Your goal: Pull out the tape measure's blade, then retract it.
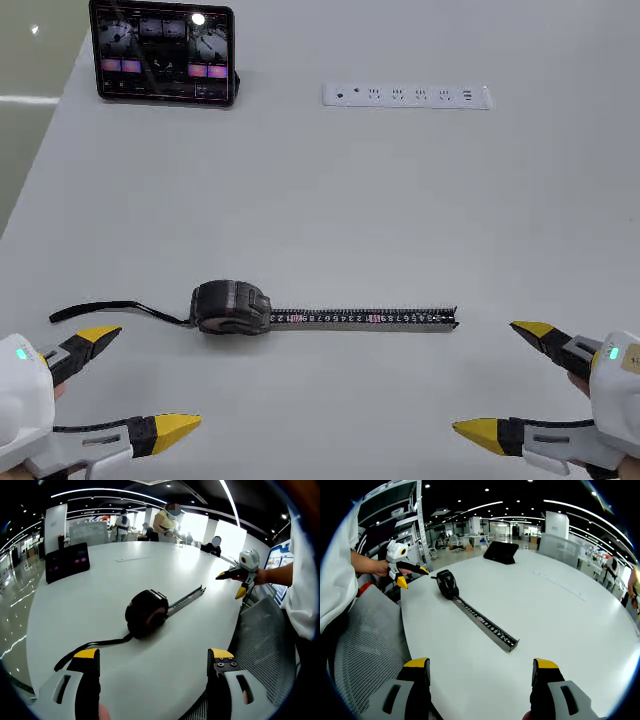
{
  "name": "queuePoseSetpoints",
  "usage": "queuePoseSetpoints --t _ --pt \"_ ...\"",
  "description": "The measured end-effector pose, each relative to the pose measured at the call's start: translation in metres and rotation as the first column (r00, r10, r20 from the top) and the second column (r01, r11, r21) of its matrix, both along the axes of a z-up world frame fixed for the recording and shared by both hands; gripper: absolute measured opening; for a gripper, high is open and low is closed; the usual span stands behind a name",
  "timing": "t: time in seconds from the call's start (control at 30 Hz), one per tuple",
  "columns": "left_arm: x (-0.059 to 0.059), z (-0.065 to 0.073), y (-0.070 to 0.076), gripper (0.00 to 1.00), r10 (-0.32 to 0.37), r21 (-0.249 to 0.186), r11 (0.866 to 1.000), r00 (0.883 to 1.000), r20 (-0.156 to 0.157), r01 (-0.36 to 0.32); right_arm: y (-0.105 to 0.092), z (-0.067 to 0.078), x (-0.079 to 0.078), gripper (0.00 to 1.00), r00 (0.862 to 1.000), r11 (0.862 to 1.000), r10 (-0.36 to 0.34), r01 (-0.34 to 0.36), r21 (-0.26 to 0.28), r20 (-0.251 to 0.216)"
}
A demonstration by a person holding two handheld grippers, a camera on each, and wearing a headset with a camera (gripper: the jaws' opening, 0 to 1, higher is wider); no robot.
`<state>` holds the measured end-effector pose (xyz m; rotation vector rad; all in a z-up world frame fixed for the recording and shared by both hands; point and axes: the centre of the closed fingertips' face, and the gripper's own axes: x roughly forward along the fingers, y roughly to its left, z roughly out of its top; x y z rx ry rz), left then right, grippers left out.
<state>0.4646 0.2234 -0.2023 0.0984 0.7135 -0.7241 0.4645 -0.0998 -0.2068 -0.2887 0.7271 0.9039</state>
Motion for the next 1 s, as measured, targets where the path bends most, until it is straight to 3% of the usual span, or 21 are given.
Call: queuePoseSetpoints --t 1.0 --pt "0.026 -0.004 -0.032 0.87 -0.011 -0.021 1.0 1.0 -0.008 0.011 -0.006 -0.004 0.016 0.82 1.0 1.0 0.012 -0.012 -0.012 0.002"
